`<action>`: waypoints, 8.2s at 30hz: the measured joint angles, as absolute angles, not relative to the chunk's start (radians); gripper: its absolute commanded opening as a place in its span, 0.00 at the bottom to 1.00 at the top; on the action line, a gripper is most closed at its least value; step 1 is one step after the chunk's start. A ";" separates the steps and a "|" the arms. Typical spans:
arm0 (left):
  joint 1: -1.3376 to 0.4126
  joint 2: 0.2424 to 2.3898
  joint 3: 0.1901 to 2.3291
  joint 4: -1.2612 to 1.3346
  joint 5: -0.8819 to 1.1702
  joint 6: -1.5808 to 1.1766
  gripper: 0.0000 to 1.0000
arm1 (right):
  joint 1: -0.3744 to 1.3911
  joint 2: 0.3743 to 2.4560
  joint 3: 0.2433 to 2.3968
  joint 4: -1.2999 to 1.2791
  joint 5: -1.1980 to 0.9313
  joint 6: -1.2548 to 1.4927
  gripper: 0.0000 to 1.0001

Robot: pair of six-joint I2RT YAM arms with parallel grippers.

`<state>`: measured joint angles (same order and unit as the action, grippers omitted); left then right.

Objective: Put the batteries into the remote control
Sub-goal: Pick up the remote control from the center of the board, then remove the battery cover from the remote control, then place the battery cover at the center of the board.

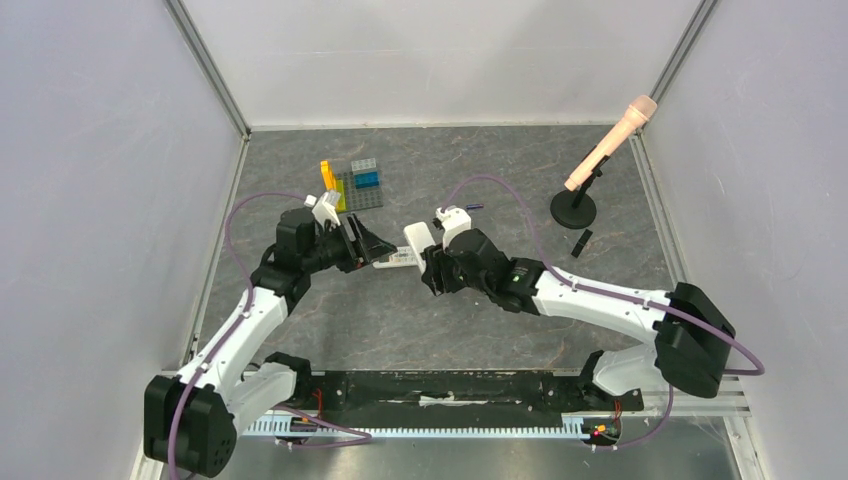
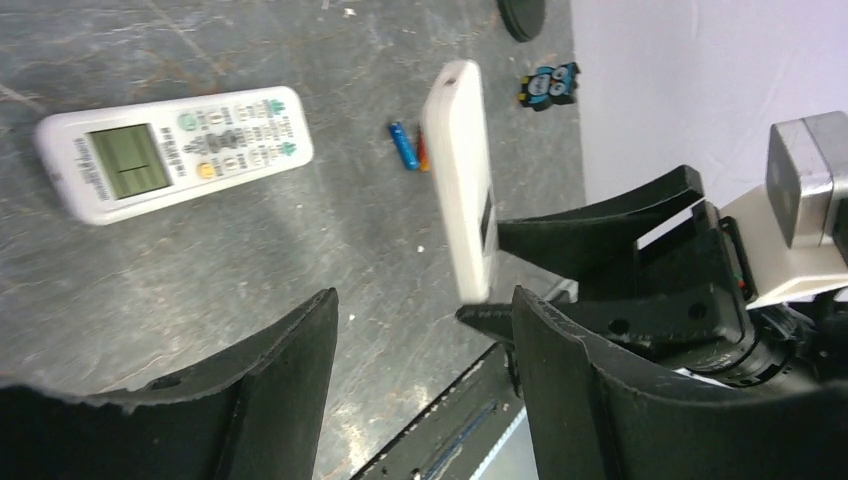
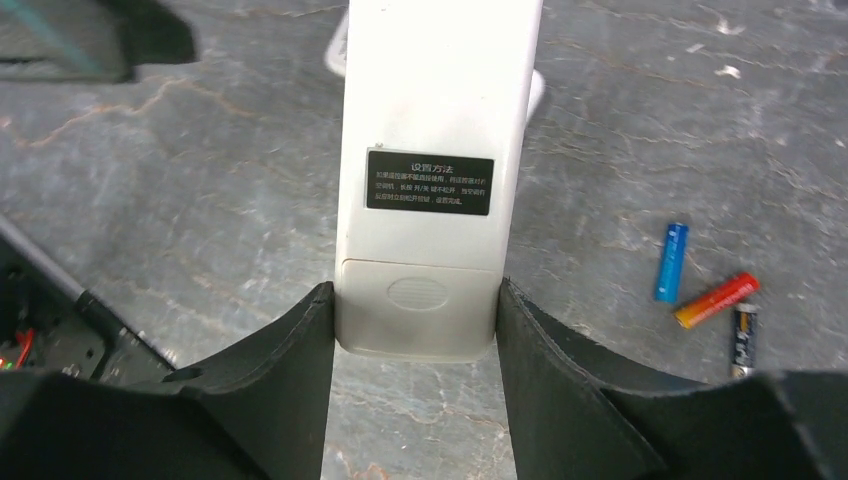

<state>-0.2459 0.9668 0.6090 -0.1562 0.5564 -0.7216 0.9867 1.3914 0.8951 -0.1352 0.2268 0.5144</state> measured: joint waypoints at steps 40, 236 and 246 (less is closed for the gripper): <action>-0.336 1.102 0.570 0.168 0.709 -0.994 0.02 | 1.000 1.229 0.764 -0.003 0.036 0.559 0.96; -0.355 0.833 0.375 0.123 0.526 -0.847 0.02 | 0.593 1.160 0.658 -0.418 0.405 0.896 0.50; -0.355 0.862 0.375 0.099 0.526 -0.847 0.02 | 0.679 1.399 0.826 -0.373 0.362 0.884 0.40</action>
<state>-0.3550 0.8616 0.3752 0.0994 0.5262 -0.8467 0.6788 1.3987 0.8257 -0.3733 0.3618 0.8837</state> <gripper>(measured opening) 0.276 0.403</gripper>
